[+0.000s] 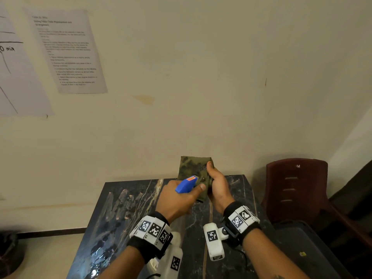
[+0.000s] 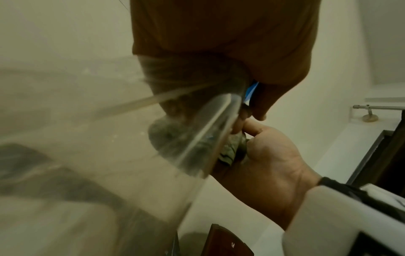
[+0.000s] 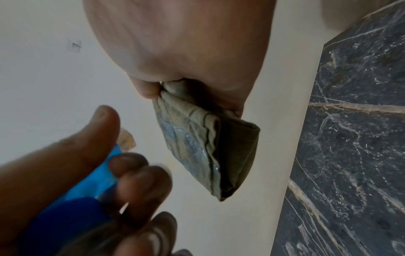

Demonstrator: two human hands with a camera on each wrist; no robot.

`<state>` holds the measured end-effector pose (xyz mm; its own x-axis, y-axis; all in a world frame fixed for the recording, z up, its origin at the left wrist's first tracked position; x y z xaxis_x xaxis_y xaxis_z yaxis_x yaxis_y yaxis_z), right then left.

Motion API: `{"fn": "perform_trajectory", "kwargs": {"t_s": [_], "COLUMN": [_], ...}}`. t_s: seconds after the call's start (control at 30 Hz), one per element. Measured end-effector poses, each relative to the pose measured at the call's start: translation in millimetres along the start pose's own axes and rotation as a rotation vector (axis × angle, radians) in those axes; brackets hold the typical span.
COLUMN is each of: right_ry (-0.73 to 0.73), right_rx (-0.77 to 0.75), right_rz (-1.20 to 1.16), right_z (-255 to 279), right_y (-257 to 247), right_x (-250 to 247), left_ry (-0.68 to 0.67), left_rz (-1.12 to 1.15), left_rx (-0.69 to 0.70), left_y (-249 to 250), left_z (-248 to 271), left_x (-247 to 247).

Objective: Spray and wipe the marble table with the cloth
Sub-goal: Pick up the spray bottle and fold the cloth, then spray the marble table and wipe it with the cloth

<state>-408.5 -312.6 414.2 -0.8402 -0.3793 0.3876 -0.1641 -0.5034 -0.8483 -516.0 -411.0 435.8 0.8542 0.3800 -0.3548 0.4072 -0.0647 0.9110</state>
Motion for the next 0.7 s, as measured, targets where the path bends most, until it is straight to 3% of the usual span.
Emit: {"fn": "perform_trajectory", "kwargs": {"t_s": [0.2,0.43,0.57,0.7], "right_ry": [0.019,0.103,0.219,0.413], "right_rx": [-0.018,-0.017,-0.006,0.039], "right_rz": [-0.018,-0.048,-0.023,-0.011], "right_z": [-1.8,-9.1,-7.0,1.6], "right_y": [-2.9,3.5,14.1,43.8], "right_x": [-10.1,-32.9,-75.6,-155.1], "left_ry": [-0.037,0.091,0.152,0.242], "left_rz": [0.093,0.137,0.149,0.2], "left_rx": [-0.025,-0.041,-0.017,-0.062], "left_y": [0.0,-3.4,-5.3,-20.0], "left_z": [-1.0,-12.3,-14.9,-14.3], "left_x": [4.6,-0.6,-20.4,-41.4]}}
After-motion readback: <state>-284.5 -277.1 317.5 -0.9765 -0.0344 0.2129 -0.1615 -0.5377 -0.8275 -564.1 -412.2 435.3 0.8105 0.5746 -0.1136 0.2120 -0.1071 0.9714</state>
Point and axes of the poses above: each hand's wrist, its own z-axis away from the middle knuckle, its own x-axis out of the palm, y = z × x, the point moved 6 cm from there along -z, towards the middle knuckle, and after that the axes turned 11 degrees about x, right-handed, at the moved point
